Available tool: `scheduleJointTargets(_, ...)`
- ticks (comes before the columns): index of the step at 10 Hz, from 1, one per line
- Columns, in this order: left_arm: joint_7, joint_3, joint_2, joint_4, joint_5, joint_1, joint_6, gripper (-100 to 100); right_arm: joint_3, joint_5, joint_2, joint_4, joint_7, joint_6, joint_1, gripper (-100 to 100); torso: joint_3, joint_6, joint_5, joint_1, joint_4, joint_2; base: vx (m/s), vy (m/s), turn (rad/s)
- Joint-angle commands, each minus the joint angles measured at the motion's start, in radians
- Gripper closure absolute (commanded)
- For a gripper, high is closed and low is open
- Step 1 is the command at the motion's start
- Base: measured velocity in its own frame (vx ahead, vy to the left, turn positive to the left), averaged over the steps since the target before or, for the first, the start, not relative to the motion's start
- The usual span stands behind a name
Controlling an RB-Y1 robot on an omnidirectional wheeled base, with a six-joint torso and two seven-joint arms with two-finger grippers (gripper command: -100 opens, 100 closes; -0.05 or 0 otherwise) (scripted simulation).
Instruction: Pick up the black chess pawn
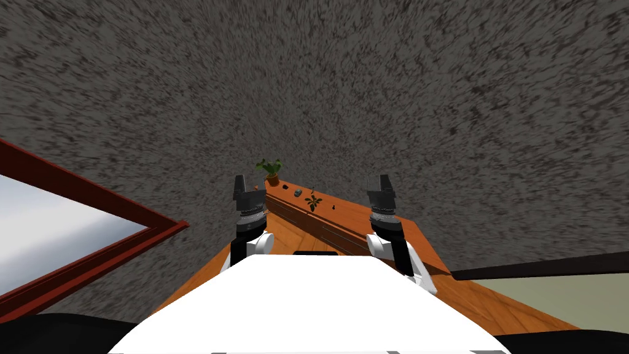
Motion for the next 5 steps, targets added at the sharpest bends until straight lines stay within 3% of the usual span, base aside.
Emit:
scheduleJointTargets(1, 0.000, 0.000, 0.000, 0.000, 0.000, 0.000, 0.000, 0, 0.004, 0.028, -0.021, 0.050, 0.004, 0.006, -0.018, -100, 0.000, 0.000, 0.000, 0.000, 0.000, 0.000, -0.022, -0.048, 0.133)
scheduleJointTargets(5, 0.000, 0.000, 0.000, 0.000, 0.000, 0.000, 0.000, 0, 0.009, 0.069, -0.050, 0.144, 0.011, 0.022, -0.051, -100, 0.000, 0.000, 0.000, 0.001, 0.000, 0.000, -0.018, -0.026, 0.086)
